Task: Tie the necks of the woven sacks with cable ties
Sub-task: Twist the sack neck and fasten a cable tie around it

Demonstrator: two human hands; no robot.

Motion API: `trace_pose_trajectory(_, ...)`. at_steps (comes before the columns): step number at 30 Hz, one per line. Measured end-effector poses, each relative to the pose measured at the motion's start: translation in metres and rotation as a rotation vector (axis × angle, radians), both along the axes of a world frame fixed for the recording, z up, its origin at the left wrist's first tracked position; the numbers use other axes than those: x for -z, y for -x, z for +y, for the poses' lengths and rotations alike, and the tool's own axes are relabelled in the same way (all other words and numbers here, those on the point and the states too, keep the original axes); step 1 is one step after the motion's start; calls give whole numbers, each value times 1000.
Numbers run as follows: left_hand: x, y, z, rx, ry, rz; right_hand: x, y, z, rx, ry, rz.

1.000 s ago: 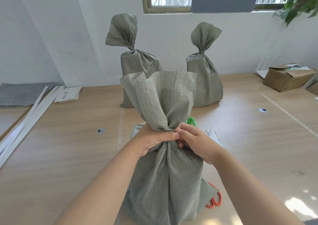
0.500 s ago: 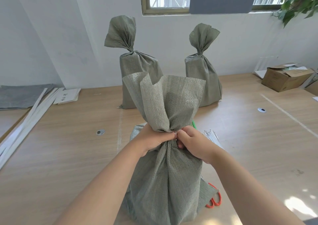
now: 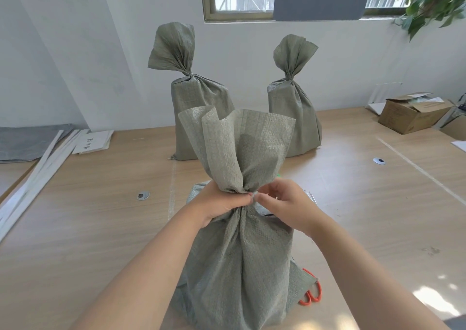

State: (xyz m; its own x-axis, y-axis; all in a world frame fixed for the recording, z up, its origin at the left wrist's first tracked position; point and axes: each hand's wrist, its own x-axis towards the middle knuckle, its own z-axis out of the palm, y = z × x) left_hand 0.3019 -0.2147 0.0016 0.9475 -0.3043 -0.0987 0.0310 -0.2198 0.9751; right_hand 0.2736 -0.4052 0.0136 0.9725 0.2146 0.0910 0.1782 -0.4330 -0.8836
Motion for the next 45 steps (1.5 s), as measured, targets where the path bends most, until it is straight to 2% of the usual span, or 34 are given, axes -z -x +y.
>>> trace_pose_trajectory(4,-1,0,0,20,-18,-9,1,-2,-1,8,190,-123)
trace_pose_trajectory(12,-8,-4,2,43,-108,1,1,1,2,52,283,-256)
trace_pose_trajectory(15,-10,-7,5,0,-189,20,7,0,-5,91,233,-249)
trace_pose_trajectory(21,-11,-6,8,-47,-186,54,11,-5,-12,135,185,-201)
trace_pose_trajectory(25,-15,-6,5,-16,-150,53,2,-7,-5,33,403,-360)
trace_pose_trajectory(28,-15,-6,4,32,-152,35,0,-13,4,-117,603,-351)
trace_pose_trajectory(30,-15,-5,5,26,-156,11,0,-17,9,-200,650,-360)
trace_pose_trajectory(35,-18,-6,13,81,-153,-2,-5,-19,12,-276,661,-371)
trace_pose_trajectory(38,-17,-6,13,158,-190,-50,-3,-21,16,-279,587,-414)
trace_pose_trajectory(45,-12,-10,27,104,-265,-13,4,-23,6,-206,443,-404)
